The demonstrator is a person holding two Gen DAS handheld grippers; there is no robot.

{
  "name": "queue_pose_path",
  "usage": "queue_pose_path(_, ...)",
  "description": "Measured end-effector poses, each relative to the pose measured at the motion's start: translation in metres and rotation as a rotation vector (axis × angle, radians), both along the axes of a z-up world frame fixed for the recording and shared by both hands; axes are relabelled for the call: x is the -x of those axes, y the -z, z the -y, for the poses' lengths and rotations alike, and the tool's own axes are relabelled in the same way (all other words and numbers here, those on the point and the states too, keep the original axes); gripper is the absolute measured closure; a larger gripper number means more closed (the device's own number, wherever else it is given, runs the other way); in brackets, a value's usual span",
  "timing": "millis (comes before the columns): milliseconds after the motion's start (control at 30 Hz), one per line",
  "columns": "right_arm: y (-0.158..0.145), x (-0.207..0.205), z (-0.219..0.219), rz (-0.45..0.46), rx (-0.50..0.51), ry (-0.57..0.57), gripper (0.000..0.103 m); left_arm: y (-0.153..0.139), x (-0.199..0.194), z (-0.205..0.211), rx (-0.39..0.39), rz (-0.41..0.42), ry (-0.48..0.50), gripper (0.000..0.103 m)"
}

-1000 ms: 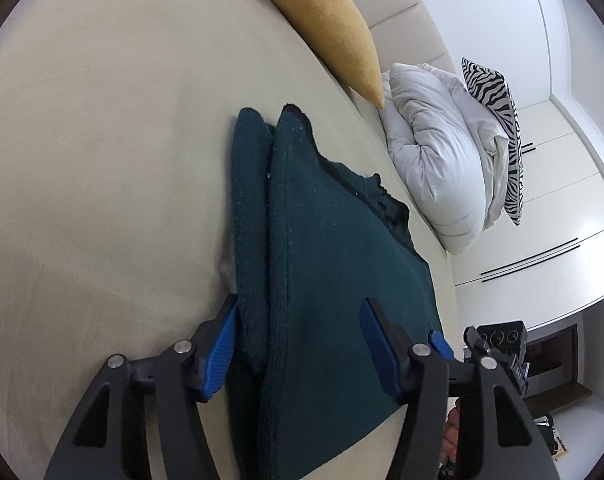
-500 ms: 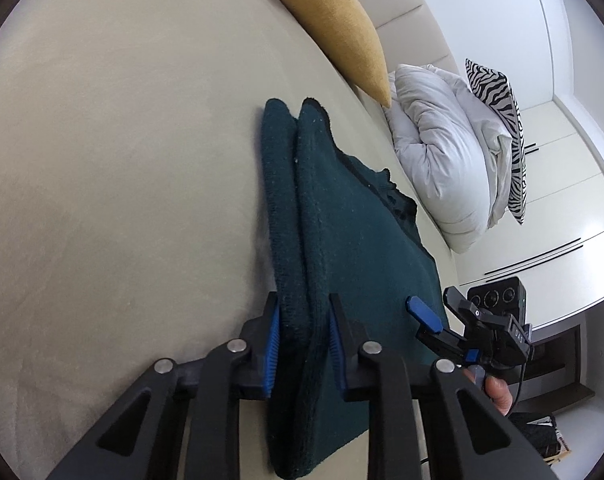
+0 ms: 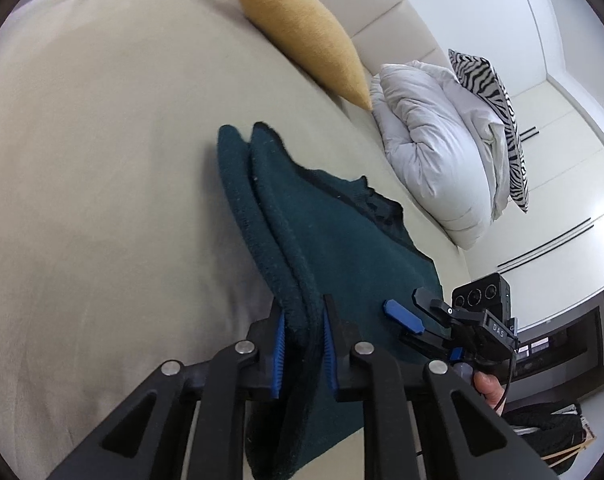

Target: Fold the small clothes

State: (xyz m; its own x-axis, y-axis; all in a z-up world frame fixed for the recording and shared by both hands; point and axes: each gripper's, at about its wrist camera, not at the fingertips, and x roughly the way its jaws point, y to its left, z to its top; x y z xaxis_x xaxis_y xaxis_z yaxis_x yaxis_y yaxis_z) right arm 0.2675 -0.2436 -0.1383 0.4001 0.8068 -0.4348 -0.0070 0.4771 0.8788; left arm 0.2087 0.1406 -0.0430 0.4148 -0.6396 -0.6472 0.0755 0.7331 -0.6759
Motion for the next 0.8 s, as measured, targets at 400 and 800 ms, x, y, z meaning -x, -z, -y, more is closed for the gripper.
queue_pose_path(400,0.005,0.028,0.165,-0.036,-0.139,0.252,0.057,-0.027,-0.015,0.218,-0.030,0.073,0.298,0.086)
queue_pose_path(800,0.019,0.036,0.167,-0.089,-0.123,0.232,0.059,-0.017,0.025,0.219,0.089,0.104,0.322,0.041)
